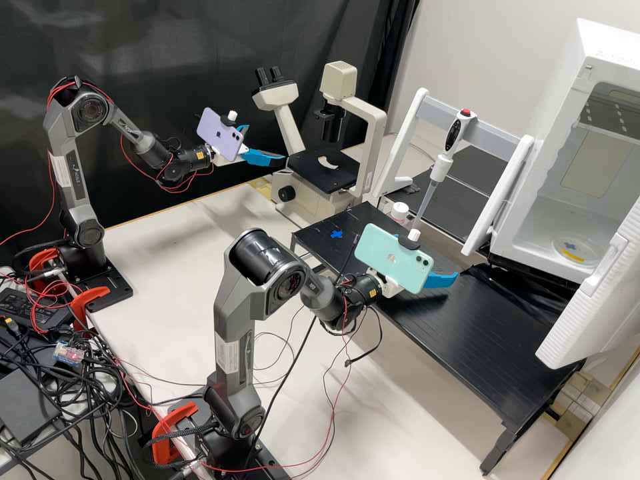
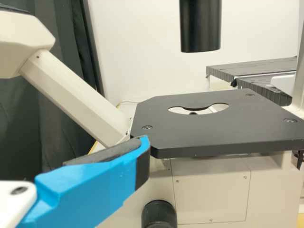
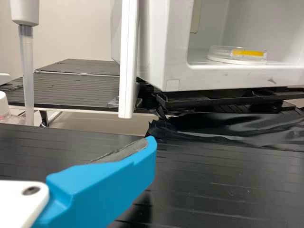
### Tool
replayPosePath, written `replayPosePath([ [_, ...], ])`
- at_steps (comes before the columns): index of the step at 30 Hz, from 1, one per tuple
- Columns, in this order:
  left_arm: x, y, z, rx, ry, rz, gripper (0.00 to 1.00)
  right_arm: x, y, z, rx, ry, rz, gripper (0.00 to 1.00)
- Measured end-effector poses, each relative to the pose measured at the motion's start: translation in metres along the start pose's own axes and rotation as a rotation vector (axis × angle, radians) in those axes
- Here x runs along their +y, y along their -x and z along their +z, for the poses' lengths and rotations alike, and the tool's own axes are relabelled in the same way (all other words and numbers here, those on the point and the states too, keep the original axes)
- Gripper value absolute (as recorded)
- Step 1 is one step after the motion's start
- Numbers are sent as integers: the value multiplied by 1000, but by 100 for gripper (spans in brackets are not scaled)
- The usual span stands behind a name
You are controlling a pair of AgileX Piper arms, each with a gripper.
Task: Move the petri dish to the microscope
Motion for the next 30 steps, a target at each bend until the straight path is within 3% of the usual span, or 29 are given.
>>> replayPosePath([
  [14, 0, 0, 0, 0, 0, 0, 100, 7, 3, 10, -32, -3, 23, 100],
  [23, 0, 0, 0, 0, 0, 0, 100, 35, 12, 25, -52, -87, 100, 100],
  [30, 0, 0, 0, 0, 0, 0, 100, 66, -5, 26, -36, -99, 200, 100],
])
